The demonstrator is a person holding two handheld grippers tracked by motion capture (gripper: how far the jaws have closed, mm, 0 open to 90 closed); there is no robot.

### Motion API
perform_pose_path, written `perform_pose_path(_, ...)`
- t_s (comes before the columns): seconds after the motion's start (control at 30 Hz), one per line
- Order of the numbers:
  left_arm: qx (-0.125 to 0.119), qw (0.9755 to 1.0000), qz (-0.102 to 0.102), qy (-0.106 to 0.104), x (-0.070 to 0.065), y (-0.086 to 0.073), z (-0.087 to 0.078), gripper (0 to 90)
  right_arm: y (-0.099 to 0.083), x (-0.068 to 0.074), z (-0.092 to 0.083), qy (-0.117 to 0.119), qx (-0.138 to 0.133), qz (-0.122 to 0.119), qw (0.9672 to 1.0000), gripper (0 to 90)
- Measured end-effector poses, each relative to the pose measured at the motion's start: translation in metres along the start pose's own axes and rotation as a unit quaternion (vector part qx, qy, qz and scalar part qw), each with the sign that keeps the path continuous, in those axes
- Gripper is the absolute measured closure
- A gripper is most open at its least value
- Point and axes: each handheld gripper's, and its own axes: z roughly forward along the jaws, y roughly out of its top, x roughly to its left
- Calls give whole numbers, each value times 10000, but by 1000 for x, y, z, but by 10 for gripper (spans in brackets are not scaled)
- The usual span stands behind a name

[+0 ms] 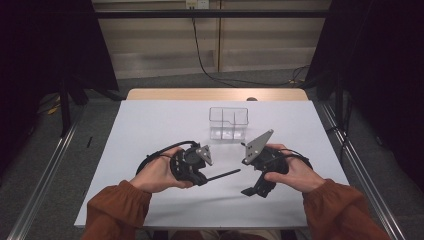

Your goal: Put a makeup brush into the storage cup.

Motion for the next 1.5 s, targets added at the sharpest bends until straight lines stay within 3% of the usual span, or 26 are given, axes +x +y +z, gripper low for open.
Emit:
perform_pose_path(0.03,-27,10000,-76,22,-1,0,2,840,2,0,1,9,105,-18,9999,60)
perform_pose_path(0.2,84,10000,1,-14,-1,2,6,840,9,-2,7,45,473,-129,9988,61)
perform_pose_path(0.4,125,9999,-51,-87,-2,4,10,839,16,-6,11,288,716,-264,9967,52)
perform_pose_path(0.53,209,9997,-6,-128,-2,5,11,840,24,-10,16,233,910,-327,9950,71)
perform_pose_path(0.67,185,9998,1,-118,-2,6,11,839,28,-12,20,308,1049,-444,9930,174)
perform_pose_path(0.73,191,9997,-16,-120,-1,7,11,839,29,-12,23,339,1056,-632,9918,250)
perform_pose_path(0.8,176,9998,-28,-100,-2,6,11,839,30,-11,25,358,1208,-605,9902,280)
perform_pose_path(0.97,205,9997,-9,-112,-2,5,11,839,32,-12,29,446,1159,-708,9897,440)
perform_pose_path(1.27,221,9997,0,-120,-3,5,17,839,35,-15,34,529,1115,-659,9902,620)
perform_pose_path(1.5,211,9997,21,-101,-3,5,17,839,35,-14,36,633,1180,-721,9884,726)
